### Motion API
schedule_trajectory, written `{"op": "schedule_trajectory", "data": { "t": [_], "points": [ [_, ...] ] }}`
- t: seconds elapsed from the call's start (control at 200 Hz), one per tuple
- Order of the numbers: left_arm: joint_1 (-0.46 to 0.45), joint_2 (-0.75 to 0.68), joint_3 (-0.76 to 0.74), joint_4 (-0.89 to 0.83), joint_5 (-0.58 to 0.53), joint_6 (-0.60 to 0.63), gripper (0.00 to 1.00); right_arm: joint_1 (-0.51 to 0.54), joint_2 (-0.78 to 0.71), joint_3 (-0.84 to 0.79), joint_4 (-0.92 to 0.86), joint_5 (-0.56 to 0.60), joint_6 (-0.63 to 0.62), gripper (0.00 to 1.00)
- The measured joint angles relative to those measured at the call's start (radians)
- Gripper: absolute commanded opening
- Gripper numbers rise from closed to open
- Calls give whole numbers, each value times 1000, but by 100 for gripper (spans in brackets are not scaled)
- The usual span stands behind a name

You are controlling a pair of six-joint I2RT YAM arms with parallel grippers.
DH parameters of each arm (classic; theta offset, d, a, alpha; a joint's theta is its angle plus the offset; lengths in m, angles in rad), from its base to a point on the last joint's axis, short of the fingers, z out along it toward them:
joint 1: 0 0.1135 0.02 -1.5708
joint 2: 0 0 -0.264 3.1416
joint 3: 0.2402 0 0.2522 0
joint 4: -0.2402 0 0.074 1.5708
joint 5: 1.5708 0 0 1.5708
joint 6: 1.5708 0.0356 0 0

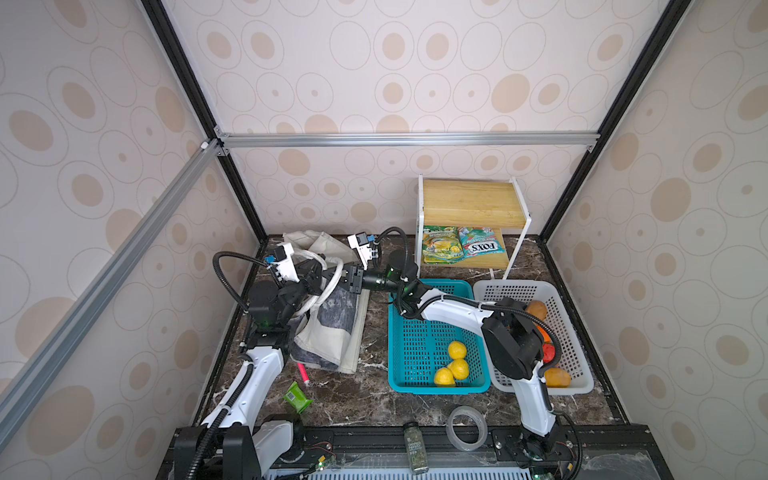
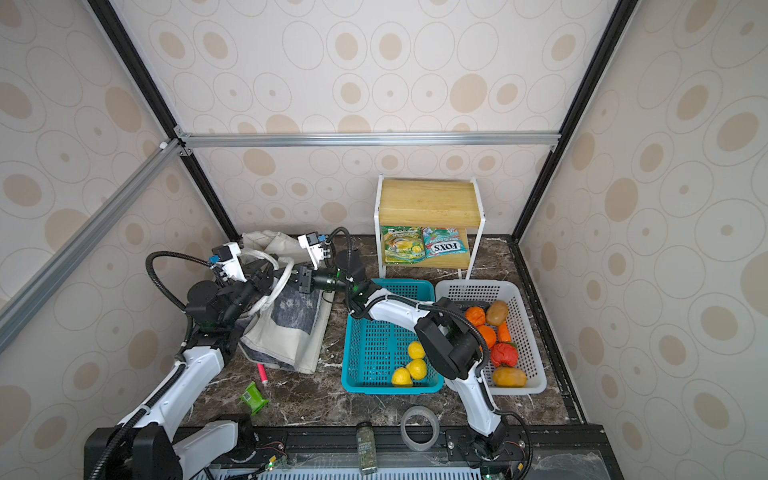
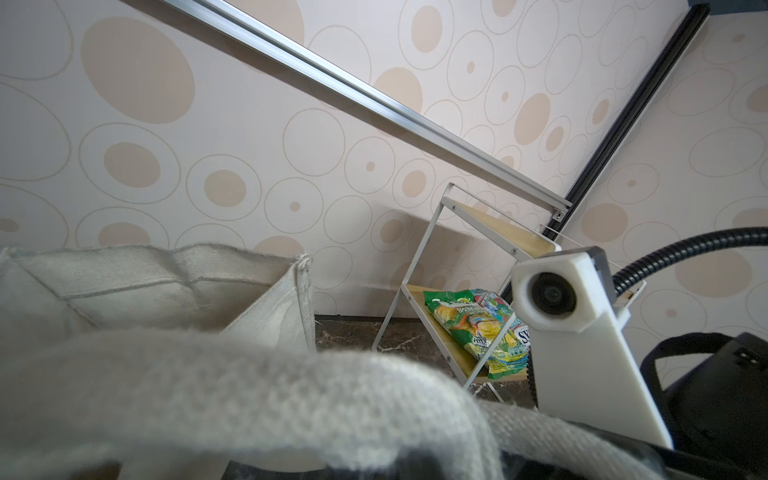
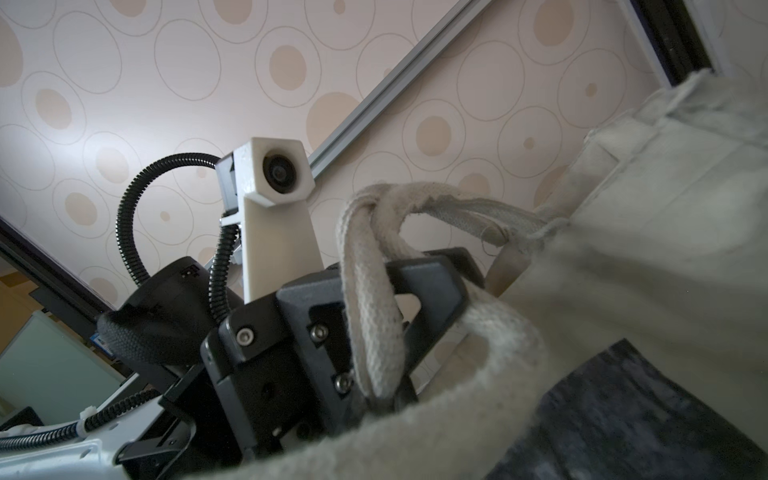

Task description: Place the food into the grocery bag and tie it

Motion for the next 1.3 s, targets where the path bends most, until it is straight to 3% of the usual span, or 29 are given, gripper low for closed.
{"op": "schedule_trajectory", "data": {
  "t": [0.055,0.36,0.79,1.3],
  "points": [
    [0,-11,3,-27,-7,-4,0,-2,-3,-11,3,13,4,0],
    [-1,-68,35,-192,-33,-31,0,-19,-20,-54,-12,74,15,0],
    [76,-192,47,-375,24,-211,0,-17,-111,-54,-279,138,-78,0],
    [336,-213,79,-312,187,-474,0,-28,-164,29,-644,380,-256,0]
  ]
}}
